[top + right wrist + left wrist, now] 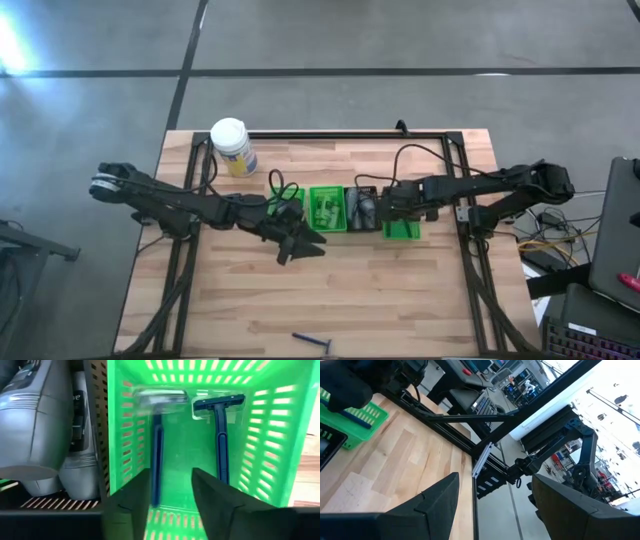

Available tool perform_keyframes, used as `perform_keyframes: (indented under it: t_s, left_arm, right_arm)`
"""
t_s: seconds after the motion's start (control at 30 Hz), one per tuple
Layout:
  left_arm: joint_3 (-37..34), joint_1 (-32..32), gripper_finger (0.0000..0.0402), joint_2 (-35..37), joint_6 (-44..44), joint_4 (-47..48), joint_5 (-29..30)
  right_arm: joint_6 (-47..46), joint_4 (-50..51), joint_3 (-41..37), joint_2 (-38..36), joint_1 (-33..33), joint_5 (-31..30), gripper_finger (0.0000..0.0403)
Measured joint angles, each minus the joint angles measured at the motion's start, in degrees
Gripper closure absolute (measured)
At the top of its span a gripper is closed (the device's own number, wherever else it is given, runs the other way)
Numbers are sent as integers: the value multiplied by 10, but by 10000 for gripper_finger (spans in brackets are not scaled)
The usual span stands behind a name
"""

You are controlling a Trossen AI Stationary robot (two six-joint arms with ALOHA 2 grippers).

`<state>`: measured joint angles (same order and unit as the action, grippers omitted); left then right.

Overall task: Pick & Place Travel size toiletries
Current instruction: Put the blue razor into the right green bin

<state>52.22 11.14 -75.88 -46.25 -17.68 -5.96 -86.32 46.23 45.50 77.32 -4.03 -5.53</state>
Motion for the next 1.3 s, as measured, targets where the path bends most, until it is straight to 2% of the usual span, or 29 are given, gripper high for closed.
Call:
perform_keyframes:
  t_s: [0.17, 0.33, 0.43, 0.57, 0.7, 0.77, 0.93, 1.07, 1.3]
  left_arm:
    - [0, 0, 147, 0, 21, 16, -6]
    - [0, 0, 147, 4, 89, 80, -66]
    - [0, 2, 147, 7, 134, 131, -82]
    - [0, 18, 147, 10, 226, 190, -84]
    - [0, 66, 147, 10, 330, 236, -83]
    - [0, 95, 147, 8, 369, 248, -58]
    - [0, 145, 147, -16, 426, 261, 68]
    - [0, 160, 147, -54, 424, 260, 73]
    - [8, 218, 147, -134, 367, 252, 70]
  right_arm:
    - [10, 2, 7, -9, 6, -7, 205]
    - [39, 3, 47, -29, 29, -45, 168]
    - [55, 5, 77, -31, 49, -72, 151]
    - [91, 20, 119, -30, 80, -97, 133]
    - [104, 46, 159, -29, 126, -137, 120]
    - [95, 67, 177, -29, 150, -161, 116]
    - [39, 91, 200, -29, 207, -203, 104]
    - [-19, 87, 202, -23, 252, -232, 96]
    - [-138, 80, 203, 41, 317, -232, 84]
